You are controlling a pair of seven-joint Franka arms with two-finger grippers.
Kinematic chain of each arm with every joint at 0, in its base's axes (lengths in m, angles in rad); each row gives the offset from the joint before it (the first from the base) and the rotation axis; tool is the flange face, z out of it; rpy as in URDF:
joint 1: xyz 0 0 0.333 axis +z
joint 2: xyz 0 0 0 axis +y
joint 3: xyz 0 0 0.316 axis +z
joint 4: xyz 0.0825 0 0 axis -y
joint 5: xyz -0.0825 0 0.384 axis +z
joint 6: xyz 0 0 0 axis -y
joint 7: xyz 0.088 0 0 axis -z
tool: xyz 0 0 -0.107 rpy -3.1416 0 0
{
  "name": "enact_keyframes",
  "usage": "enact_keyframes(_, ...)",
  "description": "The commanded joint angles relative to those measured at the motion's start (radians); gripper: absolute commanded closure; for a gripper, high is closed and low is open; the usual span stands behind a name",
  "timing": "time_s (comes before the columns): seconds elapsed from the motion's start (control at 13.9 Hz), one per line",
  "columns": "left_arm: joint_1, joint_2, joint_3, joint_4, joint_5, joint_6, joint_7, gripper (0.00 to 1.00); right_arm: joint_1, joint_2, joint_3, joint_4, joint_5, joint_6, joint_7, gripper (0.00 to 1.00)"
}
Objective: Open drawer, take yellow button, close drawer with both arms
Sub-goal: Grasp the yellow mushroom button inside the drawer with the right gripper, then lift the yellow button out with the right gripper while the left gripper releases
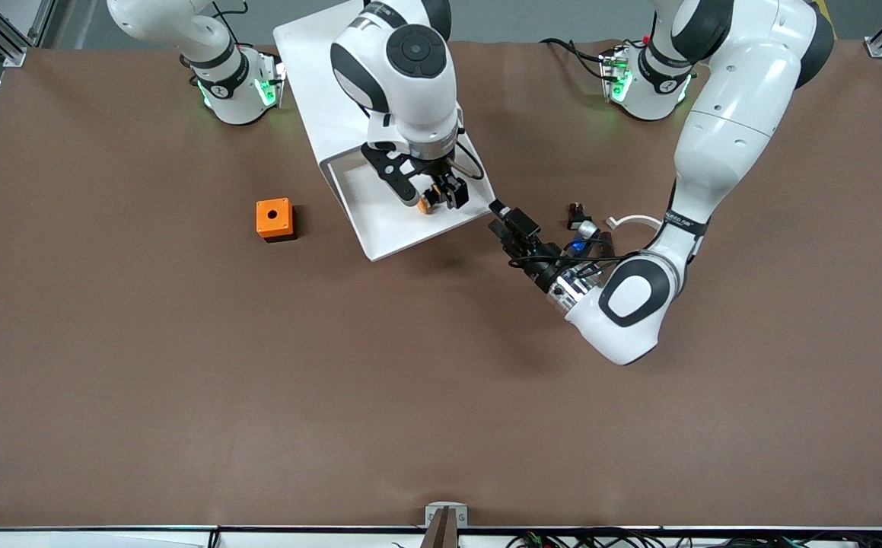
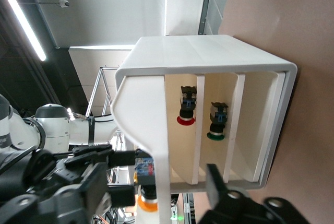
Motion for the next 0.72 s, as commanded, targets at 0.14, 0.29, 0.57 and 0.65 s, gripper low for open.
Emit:
enact_keyframes(0.14, 0.028, 0.019, -0.002, 0.111, -0.003, -0.011, 0.252, 0.0, 0.019, 0.03, -0.009, 0.019, -0.009, 0.025, 0.039, 0.11)
enact_keyframes(0.29, 0.04, 0.018, -0.001, 0.164, -0.002, 0.0, 0.454, 0.0, 0.019, 0.033, -0.009, 0.019, -0.006, 0.026, 0.038, 0.31)
enact_keyframes(0.57, 0.014, -0.004, 0.084, 0.212, 0.012, 0.023, 0.902, 0.0, 0.017, 0.038, -0.009, 0.021, 0.005, 0.025, 0.032, 0.86)
enact_keyframes(0.65, 0.008, -0.014, 0.11, 0.218, 0.026, 0.033, 0.996, 0.0, 0.019, 0.038, -0.009, 0.021, 0.007, 0.023, 0.027, 0.96)
